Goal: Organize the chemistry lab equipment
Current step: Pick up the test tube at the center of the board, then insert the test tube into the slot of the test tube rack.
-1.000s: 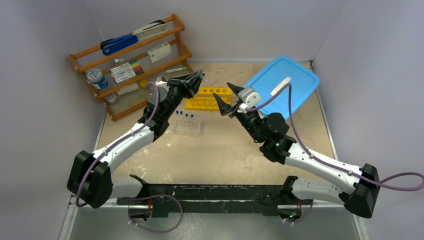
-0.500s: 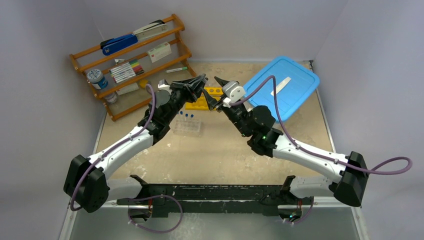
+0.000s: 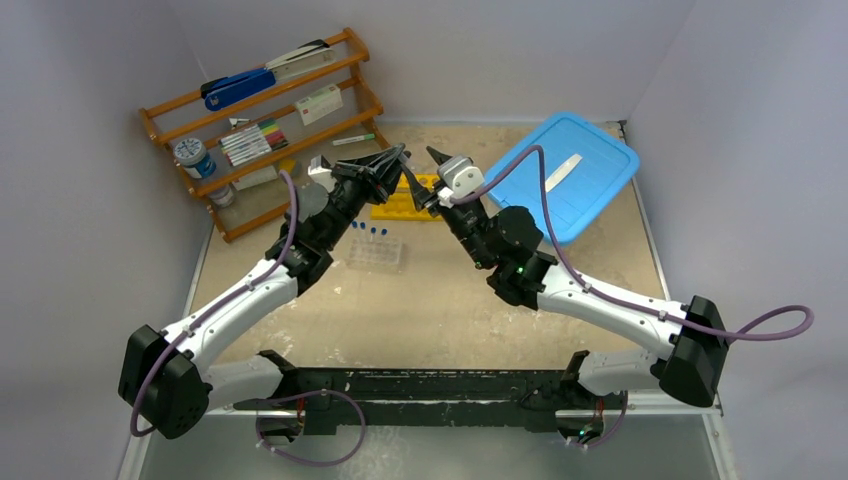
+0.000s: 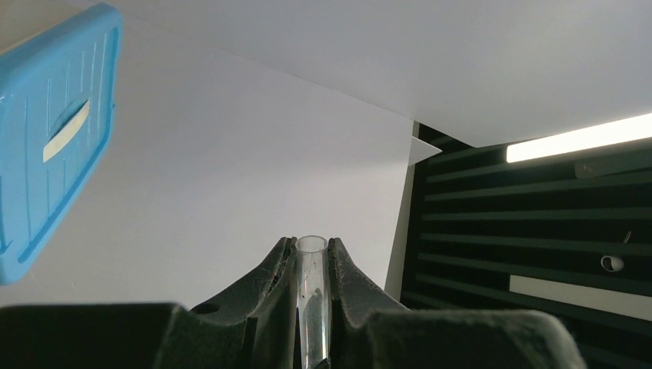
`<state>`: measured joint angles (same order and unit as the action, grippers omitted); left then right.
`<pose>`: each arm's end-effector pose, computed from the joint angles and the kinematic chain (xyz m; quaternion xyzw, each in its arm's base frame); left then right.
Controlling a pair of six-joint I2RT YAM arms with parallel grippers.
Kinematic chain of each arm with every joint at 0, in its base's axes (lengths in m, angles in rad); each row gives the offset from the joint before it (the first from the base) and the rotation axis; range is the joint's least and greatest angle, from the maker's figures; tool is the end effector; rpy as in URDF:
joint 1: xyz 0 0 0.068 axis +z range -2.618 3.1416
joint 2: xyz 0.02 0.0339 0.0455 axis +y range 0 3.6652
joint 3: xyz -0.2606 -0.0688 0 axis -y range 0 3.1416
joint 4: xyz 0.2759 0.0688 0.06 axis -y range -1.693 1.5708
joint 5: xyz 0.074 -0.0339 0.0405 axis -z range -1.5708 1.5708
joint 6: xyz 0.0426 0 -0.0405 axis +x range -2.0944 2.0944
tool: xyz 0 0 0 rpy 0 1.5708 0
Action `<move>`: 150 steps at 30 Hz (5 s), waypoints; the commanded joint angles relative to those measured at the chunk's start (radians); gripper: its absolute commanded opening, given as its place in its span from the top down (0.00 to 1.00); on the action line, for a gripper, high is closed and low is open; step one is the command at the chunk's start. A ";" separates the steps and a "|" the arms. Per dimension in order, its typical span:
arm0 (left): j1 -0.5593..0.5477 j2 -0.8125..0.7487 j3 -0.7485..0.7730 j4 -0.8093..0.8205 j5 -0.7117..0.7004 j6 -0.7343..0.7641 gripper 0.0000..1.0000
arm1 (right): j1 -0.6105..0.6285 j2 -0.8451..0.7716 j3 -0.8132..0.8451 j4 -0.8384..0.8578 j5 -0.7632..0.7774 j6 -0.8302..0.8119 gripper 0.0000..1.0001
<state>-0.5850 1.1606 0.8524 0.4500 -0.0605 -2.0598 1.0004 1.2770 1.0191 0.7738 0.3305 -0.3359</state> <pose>0.2620 -0.1704 0.3424 -0.4573 0.4694 -0.7270 0.2048 0.1877 0.2670 0.4070 -0.1960 0.4778 0.1997 0.8327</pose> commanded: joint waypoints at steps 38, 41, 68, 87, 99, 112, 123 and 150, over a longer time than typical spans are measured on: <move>0.054 -0.264 0.049 -0.464 -0.380 0.642 0.57 | 0.002 -0.014 0.192 -0.421 0.109 0.191 0.89; 0.054 -0.311 0.081 -0.541 -0.458 0.774 0.57 | -0.005 0.021 0.221 -0.524 0.114 0.241 0.89; 0.054 -0.414 0.098 -0.749 -0.654 1.035 0.60 | -0.344 0.317 0.317 -0.881 -0.150 0.440 0.87; 0.054 -0.406 0.101 -0.754 -0.670 1.056 0.60 | -0.413 0.410 0.323 -0.799 -0.143 0.410 0.87; 0.053 -0.394 0.090 -0.749 -0.677 1.072 0.60 | -0.420 0.461 0.357 -0.792 -0.150 0.396 0.87; 0.054 -0.384 0.086 -0.737 -0.656 1.069 0.60 | -0.422 0.439 0.377 -0.796 -0.142 0.383 0.87; 0.054 -0.391 0.076 -0.749 -0.667 1.077 0.60 | -0.428 0.480 0.350 -0.762 -0.166 0.389 0.87; 0.054 -0.389 0.063 -0.746 -0.642 1.062 0.60 | -0.430 0.412 0.342 -0.781 -0.153 0.382 0.88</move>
<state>-0.5343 0.7815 0.9180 -0.3229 -0.7101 -1.0027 0.5751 1.7596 1.3499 -0.0166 0.1654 0.0570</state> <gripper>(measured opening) 0.401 0.175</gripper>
